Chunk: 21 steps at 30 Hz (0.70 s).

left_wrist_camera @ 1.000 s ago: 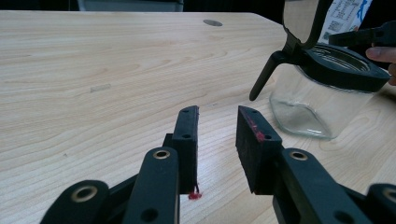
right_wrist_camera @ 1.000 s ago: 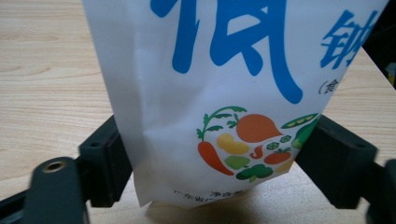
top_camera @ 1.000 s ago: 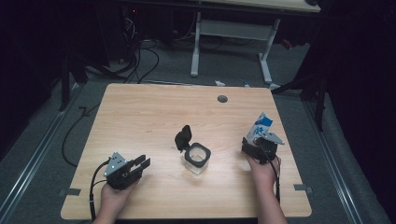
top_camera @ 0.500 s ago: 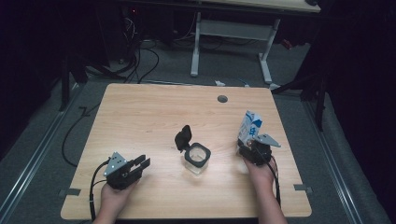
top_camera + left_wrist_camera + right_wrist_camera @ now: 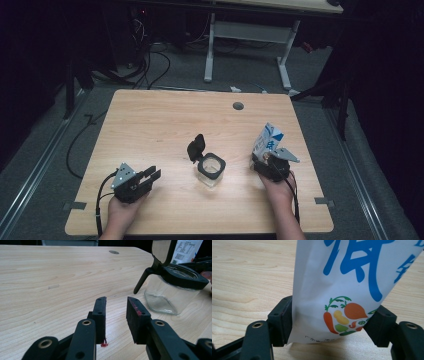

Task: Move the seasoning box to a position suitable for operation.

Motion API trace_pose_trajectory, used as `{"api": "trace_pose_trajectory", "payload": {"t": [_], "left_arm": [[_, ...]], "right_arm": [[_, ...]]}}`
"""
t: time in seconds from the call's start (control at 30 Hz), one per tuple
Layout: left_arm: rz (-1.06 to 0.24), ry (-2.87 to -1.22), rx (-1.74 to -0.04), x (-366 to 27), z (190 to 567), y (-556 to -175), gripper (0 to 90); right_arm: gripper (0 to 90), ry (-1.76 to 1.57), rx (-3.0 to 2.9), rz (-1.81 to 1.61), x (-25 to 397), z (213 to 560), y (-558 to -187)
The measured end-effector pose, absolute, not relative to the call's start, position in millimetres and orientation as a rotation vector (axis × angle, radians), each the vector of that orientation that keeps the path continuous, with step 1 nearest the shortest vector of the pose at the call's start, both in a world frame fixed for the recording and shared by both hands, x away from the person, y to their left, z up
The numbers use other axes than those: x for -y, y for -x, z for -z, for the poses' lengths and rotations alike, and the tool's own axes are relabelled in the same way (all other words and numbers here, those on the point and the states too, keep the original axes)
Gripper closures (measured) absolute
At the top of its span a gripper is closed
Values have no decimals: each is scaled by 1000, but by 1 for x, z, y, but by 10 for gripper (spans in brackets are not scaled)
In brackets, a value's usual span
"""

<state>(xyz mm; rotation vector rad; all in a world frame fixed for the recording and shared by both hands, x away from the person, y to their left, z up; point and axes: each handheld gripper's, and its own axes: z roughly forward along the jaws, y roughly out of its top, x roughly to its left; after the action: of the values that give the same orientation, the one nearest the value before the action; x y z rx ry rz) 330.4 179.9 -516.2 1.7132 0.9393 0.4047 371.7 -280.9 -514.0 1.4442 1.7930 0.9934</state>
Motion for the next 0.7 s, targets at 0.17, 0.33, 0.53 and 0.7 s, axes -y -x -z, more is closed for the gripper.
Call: {"api": "trace_pose_trajectory", "payload": {"t": [0.17, 0.33, 0.53, 0.7], "left_arm": [[-404, -1712, -942, -181, 516, -331, 695], [-402, -1712, -940, -180, 516, -331, 695], [-396, -1711, -941, -181, 516, -331, 696], [-395, -1709, -941, -181, 516, -331, 696]], "right_arm": [[286, -1447, -1788, -974, 281, 514, -371], [262, -1455, -1789, -963, 283, 514, -370], [245, -1467, -1791, -952, 284, 514, -368], [252, -1466, -1783, -951, 284, 515, -366]]}}
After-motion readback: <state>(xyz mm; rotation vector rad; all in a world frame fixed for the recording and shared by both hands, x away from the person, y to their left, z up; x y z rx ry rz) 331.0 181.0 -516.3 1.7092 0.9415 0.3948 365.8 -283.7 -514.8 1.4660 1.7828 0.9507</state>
